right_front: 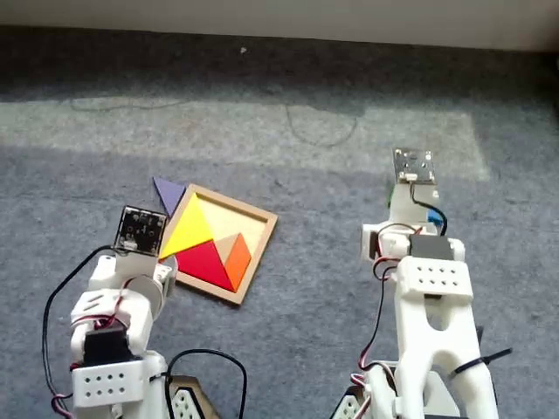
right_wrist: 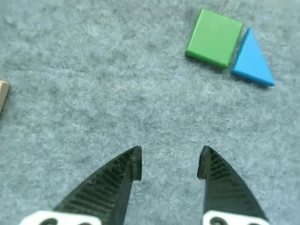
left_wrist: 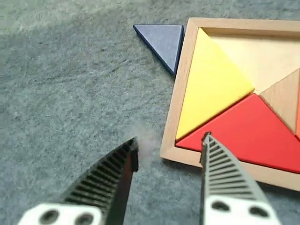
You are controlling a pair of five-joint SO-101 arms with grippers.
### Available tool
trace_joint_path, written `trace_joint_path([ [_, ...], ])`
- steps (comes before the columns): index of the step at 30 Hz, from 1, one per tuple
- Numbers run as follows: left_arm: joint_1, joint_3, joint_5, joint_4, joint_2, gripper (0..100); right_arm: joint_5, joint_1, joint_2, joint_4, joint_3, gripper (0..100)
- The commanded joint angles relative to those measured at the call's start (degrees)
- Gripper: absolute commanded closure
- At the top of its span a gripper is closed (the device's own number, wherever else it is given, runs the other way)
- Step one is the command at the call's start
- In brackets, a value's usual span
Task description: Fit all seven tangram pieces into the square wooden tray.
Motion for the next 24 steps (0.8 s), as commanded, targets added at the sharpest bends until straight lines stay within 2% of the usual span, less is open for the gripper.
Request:
trace_joint_path([
  [1, -1.19, 0.66, 0.79, 1.23, -6.20, 77, 0.79, 0.66, -1.01, 3.91, -9.19, 76.9],
  [3, -1.10, 1.27, 0.79, 3.34, -9.45, 77, 2.46, 0.66, 1.27, 5.93, -13.76, 75.9],
  [11, -1.19, 1.36, 0.79, 5.45, -11.47, 77, 19.96, 0.84, 25.80, 15.25, -36.09, 75.6],
  [14, -1.10, 1.36, 0.79, 5.45, -11.47, 77, 20.04, 2.24, 36.26, 16.04, -45.58, 75.6],
  [19, -1.10, 1.36, 0.79, 5.45, -11.38, 77, 14.86, 4.79, 52.79, 16.31, -62.29, 75.6],
  [22, -1.10, 1.45, 0.79, 5.45, -11.38, 77, 15.21, 5.05, 61.67, 19.91, -71.78, 75.6],
  [24, -1.10, 1.45, 0.79, 5.45, -11.38, 77, 18.37, 5.05, 66.95, 23.96, -78.37, 75.6],
])
